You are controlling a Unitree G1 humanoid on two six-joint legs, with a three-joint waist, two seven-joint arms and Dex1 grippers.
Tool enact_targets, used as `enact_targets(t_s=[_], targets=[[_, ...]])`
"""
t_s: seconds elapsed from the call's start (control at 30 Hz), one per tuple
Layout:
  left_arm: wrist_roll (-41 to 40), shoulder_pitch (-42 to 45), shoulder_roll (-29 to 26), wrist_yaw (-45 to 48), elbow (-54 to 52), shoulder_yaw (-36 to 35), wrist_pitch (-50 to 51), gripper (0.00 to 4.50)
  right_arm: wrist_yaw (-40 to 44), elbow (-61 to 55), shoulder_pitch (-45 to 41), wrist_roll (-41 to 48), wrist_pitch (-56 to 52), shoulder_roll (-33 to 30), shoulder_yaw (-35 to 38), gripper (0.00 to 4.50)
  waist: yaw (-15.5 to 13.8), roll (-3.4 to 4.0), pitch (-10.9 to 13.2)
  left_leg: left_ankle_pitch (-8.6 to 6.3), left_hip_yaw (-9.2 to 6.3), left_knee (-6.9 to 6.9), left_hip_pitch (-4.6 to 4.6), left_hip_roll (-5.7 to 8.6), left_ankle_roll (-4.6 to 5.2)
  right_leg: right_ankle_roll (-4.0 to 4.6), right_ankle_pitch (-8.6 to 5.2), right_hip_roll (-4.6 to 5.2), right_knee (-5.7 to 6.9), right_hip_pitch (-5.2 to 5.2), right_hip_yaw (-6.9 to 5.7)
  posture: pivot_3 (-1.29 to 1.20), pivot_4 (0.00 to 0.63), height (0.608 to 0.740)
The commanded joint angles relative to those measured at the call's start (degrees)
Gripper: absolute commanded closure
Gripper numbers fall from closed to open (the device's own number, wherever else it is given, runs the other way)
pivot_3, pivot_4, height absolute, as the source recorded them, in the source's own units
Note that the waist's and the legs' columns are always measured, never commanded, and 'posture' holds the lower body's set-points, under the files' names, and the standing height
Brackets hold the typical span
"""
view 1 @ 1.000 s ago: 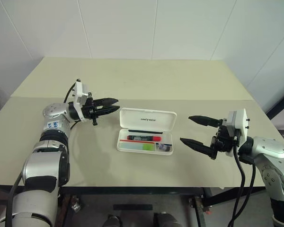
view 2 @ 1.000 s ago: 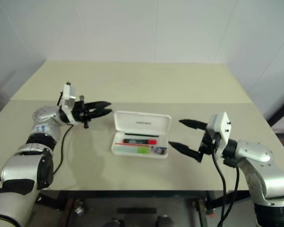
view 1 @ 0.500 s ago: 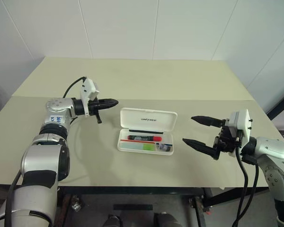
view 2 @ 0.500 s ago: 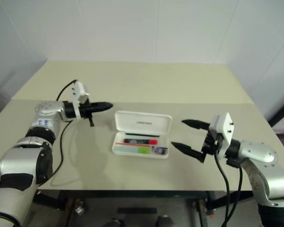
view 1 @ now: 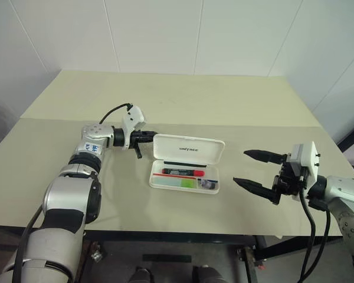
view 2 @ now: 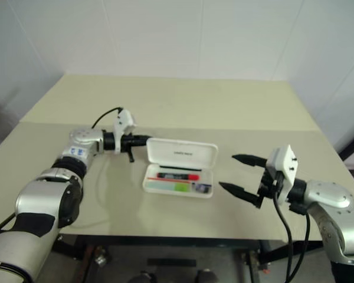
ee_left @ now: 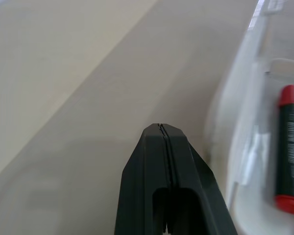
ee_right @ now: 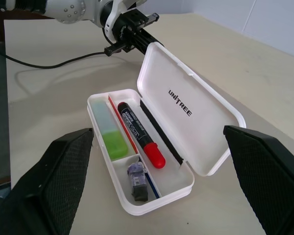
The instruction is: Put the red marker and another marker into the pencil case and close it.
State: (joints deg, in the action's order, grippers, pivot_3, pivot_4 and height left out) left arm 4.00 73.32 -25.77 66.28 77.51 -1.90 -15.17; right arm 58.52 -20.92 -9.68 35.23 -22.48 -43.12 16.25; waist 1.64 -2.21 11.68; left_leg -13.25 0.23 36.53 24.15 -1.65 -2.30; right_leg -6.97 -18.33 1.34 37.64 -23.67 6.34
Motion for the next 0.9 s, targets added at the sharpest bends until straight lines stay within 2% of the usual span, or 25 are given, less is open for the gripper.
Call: enact_targets(t_s=[0.03,0.23,0.37,0.67,0.9], targets=[[-0.42,3.38,-0.36,6.58,-0.21,-1.05,0.29,4.48,1.93,-2.54,1.44,2.68,0.13,-1.90,2.65,0.00,0.04,0.00,0.00,0.00,0.01,0.00,0.00,0.00,0.00,0.00,0.00,0.00,0.00,0.00,0.00,0.00,0.150,0.740],[-0.57,4.69,-0.43,16.82,-0.51,-1.10,-0.09,4.48,3.24,-0.54,1.57,2.25,1.54,-3.02,2.69,0.00,0.12,0.00,0.00,0.00,0.01,0.01,-0.03,0.00,0.00,0.00,0.00,-0.01,0.00,0.02,0.01,0.00,0.150,0.740],[0.35,4.40,-0.23,25.58,-1.16,1.57,-2.55,4.48,2.88,-0.38,0.67,2.07,1.78,-2.56,1.79,0.00,0.10,0.00,0.00,0.00,0.00,0.01,-0.02,-0.01,0.00,0.00,0.00,-0.02,0.01,0.01,0.01,0.00,0.150,0.740],[5.16,1.75,1.37,26.22,-1.89,9.55,-15.75,4.48,2.54,-0.03,-0.24,1.63,2.67,-1.72,0.22,0.00,0.05,0.00,0.00,0.00,-0.01,0.04,-0.01,-0.01,0.00,-0.01,0.00,0.00,0.02,0.01,0.03,0.00,0.150,0.740],[11.37,0.02,3.00,21.55,-1.75,16.09,-25.66,4.48,2.33,-0.48,0.19,1.63,2.70,-1.48,0.28,0.00,0.03,0.00,0.00,0.00,-0.02,0.11,-0.01,-0.01,0.00,-0.01,0.01,0.00,0.05,0.02,0.04,0.00,0.150,0.740]])
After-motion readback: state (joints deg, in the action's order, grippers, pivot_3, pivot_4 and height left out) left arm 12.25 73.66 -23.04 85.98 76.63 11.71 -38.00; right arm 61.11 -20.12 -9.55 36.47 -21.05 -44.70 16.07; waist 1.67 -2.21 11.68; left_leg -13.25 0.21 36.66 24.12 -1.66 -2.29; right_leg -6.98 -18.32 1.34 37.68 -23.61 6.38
